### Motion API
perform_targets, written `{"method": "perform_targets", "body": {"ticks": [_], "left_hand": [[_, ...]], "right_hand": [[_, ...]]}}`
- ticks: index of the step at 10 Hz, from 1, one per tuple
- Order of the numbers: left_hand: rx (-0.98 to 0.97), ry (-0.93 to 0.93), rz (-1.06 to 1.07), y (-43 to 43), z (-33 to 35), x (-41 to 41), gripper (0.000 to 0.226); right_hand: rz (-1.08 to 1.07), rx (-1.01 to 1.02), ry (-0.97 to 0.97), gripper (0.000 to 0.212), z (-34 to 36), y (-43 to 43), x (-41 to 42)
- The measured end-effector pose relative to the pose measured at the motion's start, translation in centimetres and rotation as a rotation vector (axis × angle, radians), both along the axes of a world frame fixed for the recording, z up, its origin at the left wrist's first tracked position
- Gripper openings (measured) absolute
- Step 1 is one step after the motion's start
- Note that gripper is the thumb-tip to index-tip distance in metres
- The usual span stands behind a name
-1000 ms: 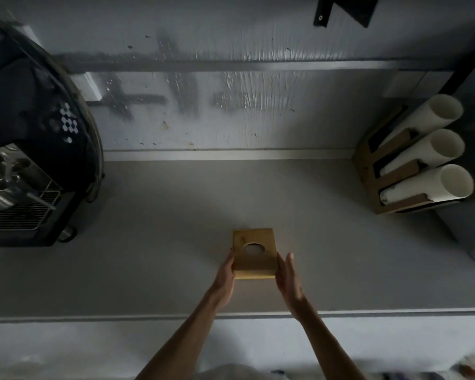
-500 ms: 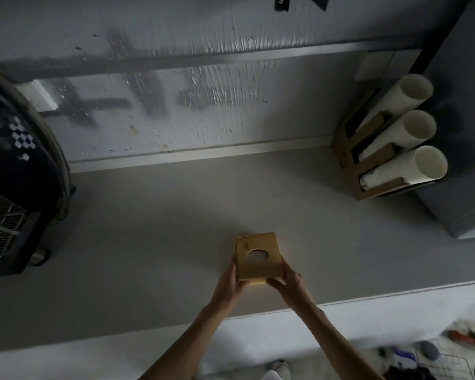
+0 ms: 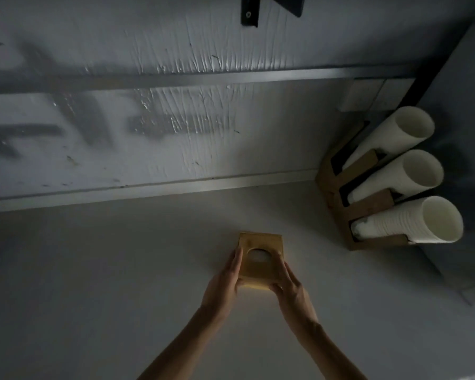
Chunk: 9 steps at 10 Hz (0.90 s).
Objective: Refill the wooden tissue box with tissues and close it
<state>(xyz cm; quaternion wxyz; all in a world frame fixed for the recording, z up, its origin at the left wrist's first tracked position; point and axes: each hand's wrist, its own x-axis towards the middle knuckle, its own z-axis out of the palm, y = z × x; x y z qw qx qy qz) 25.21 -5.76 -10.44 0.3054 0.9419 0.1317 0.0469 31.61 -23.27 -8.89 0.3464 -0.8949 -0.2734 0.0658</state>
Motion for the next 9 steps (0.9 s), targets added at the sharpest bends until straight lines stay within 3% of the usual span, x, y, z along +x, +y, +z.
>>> {"method": "perform_targets", "body": {"ticks": [2, 4, 7, 8, 9], "left_hand": [[0.122, 0.065, 0.102, 2.6, -0.7, 8.6, 0.084], [0.088, 0.006, 0.193, 6.7, -0.8, 17.9, 0.086], [0.069, -0.041, 0.241, 7.3, -1.6, 20.7, 0.089], [0.079, -0.02, 0.232, 7.3, -1.4, 20.9, 0.087], [-0.111, 0.037, 0.319, 6.4, 0.7, 19.8, 0.073]], "right_hand": [[-0.004, 0.09, -0.065, 0.084, -2.1, 4.8, 9.4], [0.001, 0.065, -0.051, 0.071, -2.0, 9.9, 19.6], [0.03, 0.035, 0.01, 0.085, -3.6, 10.7, 25.2], [0.039, -0.11, -0.043, 0.086, -3.1, 10.6, 25.3], [0.032, -0.394, -0.055, 0.085, -0.6, 11.4, 23.8]]}}
